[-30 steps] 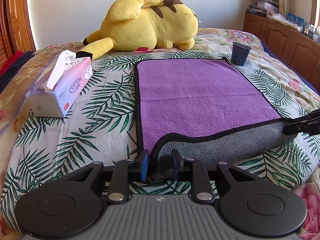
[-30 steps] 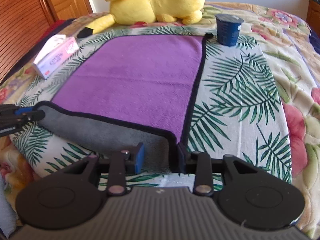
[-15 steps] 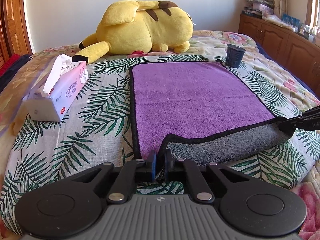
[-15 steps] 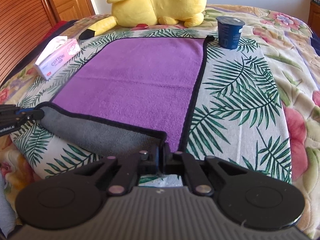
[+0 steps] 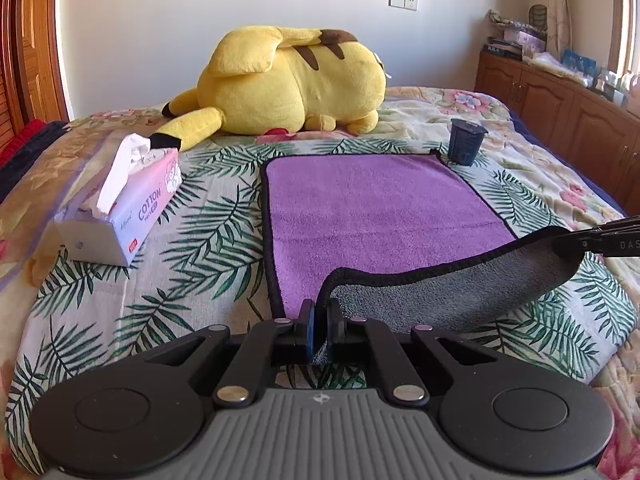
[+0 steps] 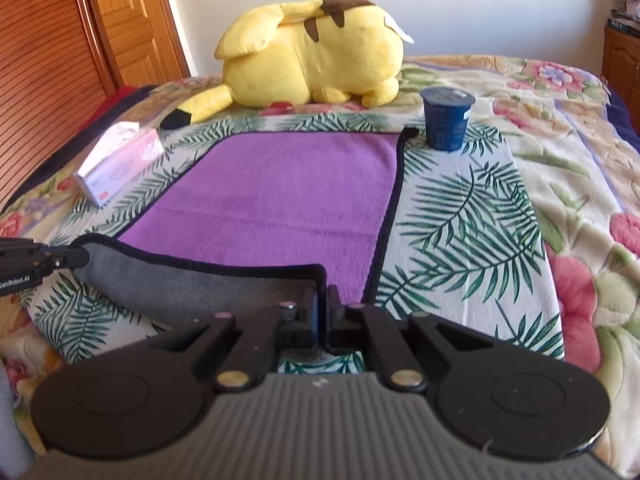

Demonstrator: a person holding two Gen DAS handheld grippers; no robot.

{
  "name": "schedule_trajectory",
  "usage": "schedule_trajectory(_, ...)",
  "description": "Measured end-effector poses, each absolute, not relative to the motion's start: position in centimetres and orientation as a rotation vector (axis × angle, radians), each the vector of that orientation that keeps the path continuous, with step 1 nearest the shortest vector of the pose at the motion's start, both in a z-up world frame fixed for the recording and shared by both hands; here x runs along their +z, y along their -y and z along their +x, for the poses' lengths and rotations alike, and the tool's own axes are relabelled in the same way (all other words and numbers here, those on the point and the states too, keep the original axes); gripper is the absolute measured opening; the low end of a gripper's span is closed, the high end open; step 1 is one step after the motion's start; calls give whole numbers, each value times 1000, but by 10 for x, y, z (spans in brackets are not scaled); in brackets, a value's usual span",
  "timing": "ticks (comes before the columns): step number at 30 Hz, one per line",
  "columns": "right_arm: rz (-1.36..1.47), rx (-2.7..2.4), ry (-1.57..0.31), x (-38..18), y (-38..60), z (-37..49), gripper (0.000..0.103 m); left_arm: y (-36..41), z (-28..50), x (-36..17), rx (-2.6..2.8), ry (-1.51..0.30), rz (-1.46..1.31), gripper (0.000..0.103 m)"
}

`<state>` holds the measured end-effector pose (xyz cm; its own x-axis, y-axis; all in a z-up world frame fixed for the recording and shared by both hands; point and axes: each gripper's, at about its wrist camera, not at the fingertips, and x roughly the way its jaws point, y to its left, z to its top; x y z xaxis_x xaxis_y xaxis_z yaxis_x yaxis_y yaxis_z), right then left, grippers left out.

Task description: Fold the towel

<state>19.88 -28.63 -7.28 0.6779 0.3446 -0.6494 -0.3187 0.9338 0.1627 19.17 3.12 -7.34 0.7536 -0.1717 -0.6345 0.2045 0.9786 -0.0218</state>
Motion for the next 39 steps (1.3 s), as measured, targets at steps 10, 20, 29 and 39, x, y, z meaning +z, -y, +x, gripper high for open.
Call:
schedule_trajectory(10,36,385,-688,-64,284,197,4,-27,189,-65,-214,-653,64,0)
schedule_trajectory(20,-12,404,-652,-60,276,202,4,-28,199,-68,-209,-652,75,0)
schedule_trajectory(29,-24,416,-606,-50,275,205,4,-28,208,-62,-219,-629,65,0)
schedule_trajectory(39,-59,415,-572,-49,272,214,4,-26,224,-57,-207,-616,71,0)
